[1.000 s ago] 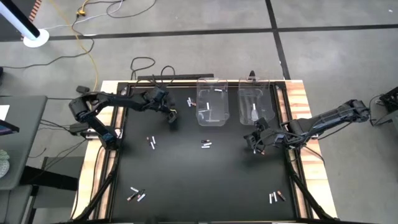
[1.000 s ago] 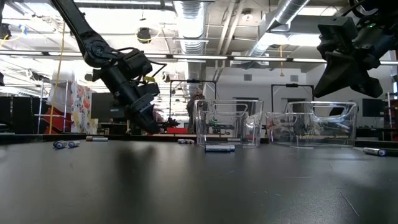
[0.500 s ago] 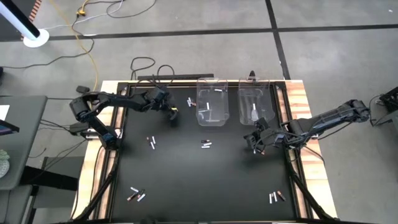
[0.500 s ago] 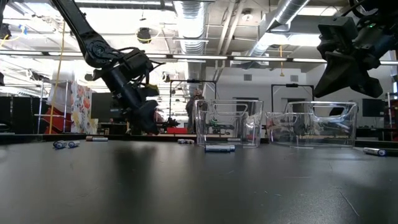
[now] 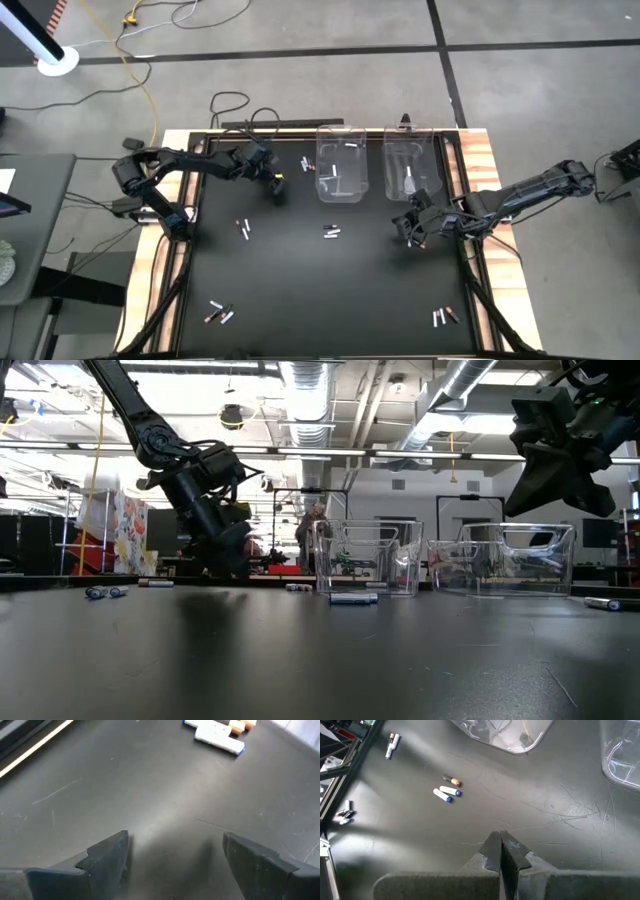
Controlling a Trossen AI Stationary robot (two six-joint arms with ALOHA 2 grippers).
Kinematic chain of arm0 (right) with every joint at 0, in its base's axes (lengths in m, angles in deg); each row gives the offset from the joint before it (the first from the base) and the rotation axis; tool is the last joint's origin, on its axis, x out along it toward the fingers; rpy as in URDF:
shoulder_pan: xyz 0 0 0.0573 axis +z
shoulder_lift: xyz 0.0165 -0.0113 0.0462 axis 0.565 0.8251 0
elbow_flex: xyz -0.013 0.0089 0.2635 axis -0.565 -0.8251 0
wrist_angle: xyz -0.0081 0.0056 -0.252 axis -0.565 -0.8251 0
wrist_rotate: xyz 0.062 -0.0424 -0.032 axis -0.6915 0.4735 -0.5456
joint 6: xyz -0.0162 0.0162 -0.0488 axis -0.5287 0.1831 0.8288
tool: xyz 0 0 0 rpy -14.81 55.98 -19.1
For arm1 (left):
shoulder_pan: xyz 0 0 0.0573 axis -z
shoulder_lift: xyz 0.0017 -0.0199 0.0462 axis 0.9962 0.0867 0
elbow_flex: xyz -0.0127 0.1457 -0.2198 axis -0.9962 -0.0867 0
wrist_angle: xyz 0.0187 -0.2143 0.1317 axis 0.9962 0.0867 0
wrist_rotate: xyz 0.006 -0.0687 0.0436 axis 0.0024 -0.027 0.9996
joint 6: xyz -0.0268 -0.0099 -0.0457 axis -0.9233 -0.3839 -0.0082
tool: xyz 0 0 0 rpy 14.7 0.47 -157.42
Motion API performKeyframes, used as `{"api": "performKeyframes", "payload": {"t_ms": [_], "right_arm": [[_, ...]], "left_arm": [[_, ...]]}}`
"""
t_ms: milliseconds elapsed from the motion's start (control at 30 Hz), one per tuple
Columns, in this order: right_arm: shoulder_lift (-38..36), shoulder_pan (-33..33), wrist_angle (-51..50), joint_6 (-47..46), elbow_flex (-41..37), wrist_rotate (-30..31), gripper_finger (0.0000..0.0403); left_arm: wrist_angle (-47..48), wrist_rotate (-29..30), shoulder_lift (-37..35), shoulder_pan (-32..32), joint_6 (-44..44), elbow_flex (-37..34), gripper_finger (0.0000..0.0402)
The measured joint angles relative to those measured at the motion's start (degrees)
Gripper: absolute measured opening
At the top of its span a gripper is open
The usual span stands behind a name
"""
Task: Sort batteries
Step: Put the white battery into the left transparent bin
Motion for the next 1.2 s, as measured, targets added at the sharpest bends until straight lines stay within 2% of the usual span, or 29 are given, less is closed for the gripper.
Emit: {"api": "performKeyframes", "payload": {"t_ms": [267,433,633,833,1200], "right_arm": [[0.0,-0.02,0.0,0.19,0.0,-0.01,0.0017],[0.0,-0.02,-0.02,0.18,0.0,-0.02,0.0017],[0.0,-0.02,-0.32,0.38,0.0,-0.01,0.0017],[0.0,-0.02,-1.29,0.38,0.0,-0.02,0.0017],[0.0,-0.06,-3.3,2.76,0.0,-0.02,0.0017]], "left_arm": [[-1.86,-0.02,0.0,0.0,0.65,0.0,0.0329],[-4.14,1.04,0.0,0.0,-4.24,-0.07,0.0329],[-13.47,-0.37,0.04,0.09,7.14,-3.6,0.0329],[-28.18,-9.59,0.04,0.11,8.37,-8.28,0.0329],[-29.94,-8.59,0.04,0.33,11.94,-8.59,0.0329]]}}
